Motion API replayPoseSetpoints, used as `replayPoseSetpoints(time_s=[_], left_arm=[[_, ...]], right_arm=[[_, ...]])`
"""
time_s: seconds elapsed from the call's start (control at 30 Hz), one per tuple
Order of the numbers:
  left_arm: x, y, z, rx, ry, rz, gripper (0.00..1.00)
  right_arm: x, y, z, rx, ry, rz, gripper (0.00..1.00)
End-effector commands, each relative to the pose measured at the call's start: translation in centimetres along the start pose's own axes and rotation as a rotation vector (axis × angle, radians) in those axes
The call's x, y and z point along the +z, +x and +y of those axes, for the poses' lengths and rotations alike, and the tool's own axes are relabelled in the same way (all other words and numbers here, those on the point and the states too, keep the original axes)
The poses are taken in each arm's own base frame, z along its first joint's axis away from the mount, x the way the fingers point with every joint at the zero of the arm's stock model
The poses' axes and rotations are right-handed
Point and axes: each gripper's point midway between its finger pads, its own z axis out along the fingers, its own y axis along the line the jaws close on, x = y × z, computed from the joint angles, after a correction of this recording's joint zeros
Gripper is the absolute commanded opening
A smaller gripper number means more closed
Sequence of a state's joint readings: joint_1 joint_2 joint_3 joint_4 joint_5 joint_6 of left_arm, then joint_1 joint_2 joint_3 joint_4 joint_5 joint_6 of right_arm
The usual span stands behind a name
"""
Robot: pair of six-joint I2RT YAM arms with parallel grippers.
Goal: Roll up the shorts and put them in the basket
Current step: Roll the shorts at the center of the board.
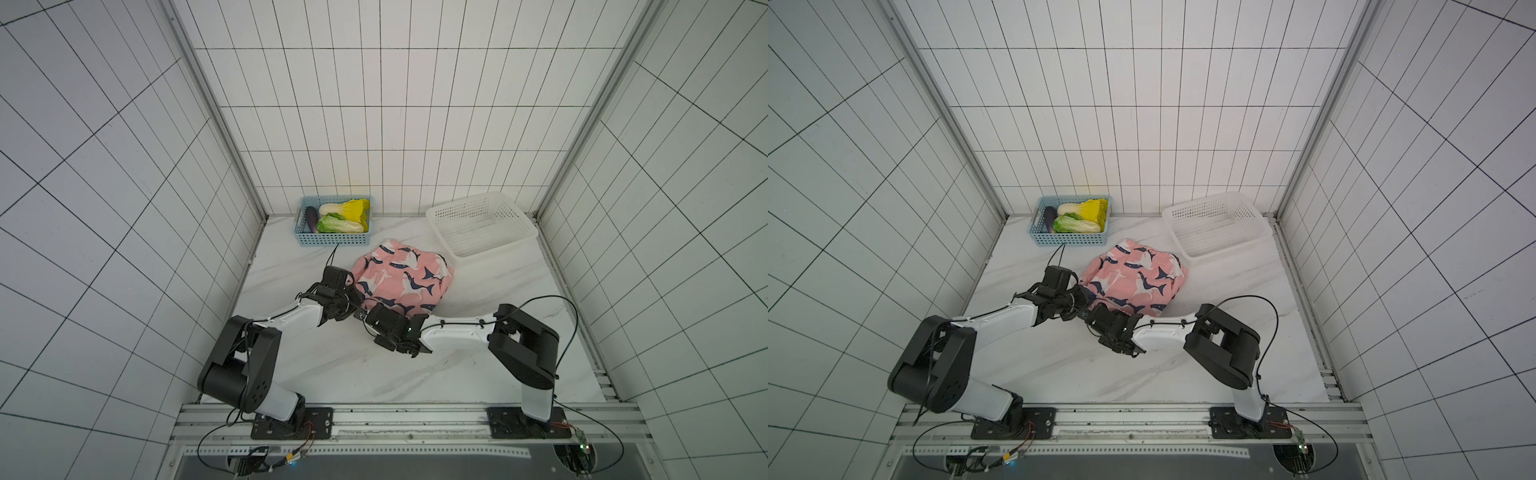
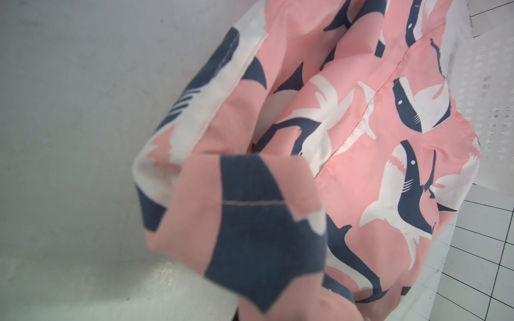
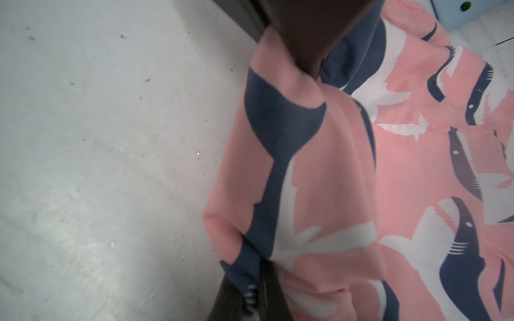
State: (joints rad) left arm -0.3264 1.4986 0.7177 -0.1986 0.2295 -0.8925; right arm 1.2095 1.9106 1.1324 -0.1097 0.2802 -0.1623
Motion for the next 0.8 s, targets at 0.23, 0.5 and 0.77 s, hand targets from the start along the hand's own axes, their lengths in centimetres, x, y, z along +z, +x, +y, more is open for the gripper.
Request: replayPoseSetpoints(time_s=[0.23,0.5,0.77], left_arm=[[-6.6,-3.4,0.0,0.005,0.023,-0.181,0.68],[-8.8,-1.6,1.4,0.032,0.036,-0.194,0.68],[-6.9,0.5,2.1,0.006,0.118,-0.163,0.70]], right_arm=[[-2.9,-0.7,1.4,0.266,-0.437,0.038,0.00],[-5.8,-3.5,2.4,0.466,-0.793,0.005,0.00],[-4.3,-3.2,0.6,0.684,-0.924,-0.017,0.00]])
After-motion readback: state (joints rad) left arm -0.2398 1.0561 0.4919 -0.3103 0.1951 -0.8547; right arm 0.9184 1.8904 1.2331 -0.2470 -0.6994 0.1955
